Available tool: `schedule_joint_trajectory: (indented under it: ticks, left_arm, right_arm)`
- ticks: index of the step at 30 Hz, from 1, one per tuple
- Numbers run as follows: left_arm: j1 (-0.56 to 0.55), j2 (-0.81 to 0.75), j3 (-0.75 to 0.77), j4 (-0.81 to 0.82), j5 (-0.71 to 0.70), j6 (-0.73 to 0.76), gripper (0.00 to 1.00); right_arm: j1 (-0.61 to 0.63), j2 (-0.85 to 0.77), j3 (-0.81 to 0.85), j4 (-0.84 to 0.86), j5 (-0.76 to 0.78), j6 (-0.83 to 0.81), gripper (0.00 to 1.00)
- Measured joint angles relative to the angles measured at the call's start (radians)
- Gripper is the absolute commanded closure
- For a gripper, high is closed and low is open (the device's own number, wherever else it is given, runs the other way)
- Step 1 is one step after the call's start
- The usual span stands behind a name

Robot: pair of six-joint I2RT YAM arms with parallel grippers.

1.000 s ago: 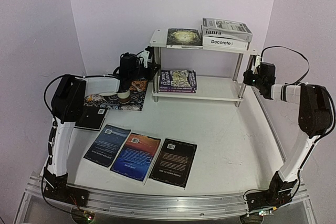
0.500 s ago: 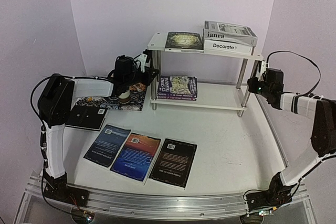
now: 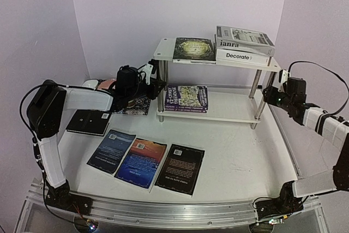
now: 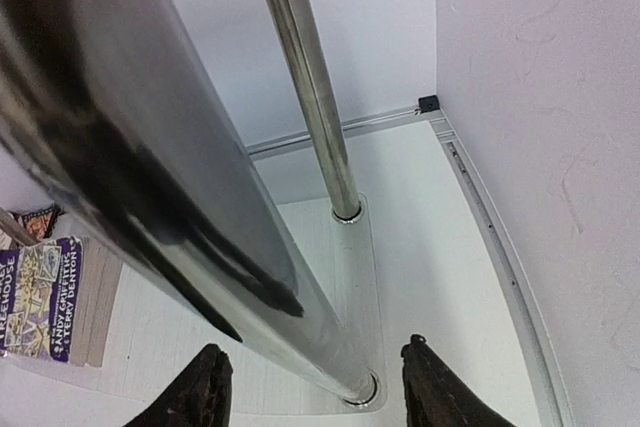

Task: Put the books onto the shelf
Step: Move the shelf to the corner of the board, then pick up the book from the center of the board.

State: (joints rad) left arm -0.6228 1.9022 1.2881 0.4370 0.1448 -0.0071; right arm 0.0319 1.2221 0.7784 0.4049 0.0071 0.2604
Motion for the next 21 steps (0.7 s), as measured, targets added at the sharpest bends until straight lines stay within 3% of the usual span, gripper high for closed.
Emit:
schedule_joint_trajectory:
  ticks: [3,5,9,16,21]
  left_arm:
    - [-0.007,-0.044,-0.048,-0.028,-0.010,-0.011,0.34]
    - [-0.013,-0.079,-0.080,-0.032,-0.019,-0.025,0.22]
    - [-0.023,-0.178,-0.168,-0.036,-0.047,-0.042,0.01]
    - [-0.024,-0.409,-0.337,-0.111,-0.097,-0.093,0.00]
    - [-0.024,-0.551,-0.330,-0.363,-0.147,-0.215,0.00]
  right_arm:
    - [0.000,-0.053,0.000,-0.026,0.005,0.027,0.19]
    - [0.000,-0.084,0.000,-0.050,0.005,0.042,0.04]
    - [0.000,-0.150,-0.019,-0.105,0.009,0.070,0.02]
    - [0.000,-0.270,-0.029,-0.323,0.008,0.172,0.02]
    - [0.031,-0.325,-0.029,-0.504,-0.006,0.304,0.02]
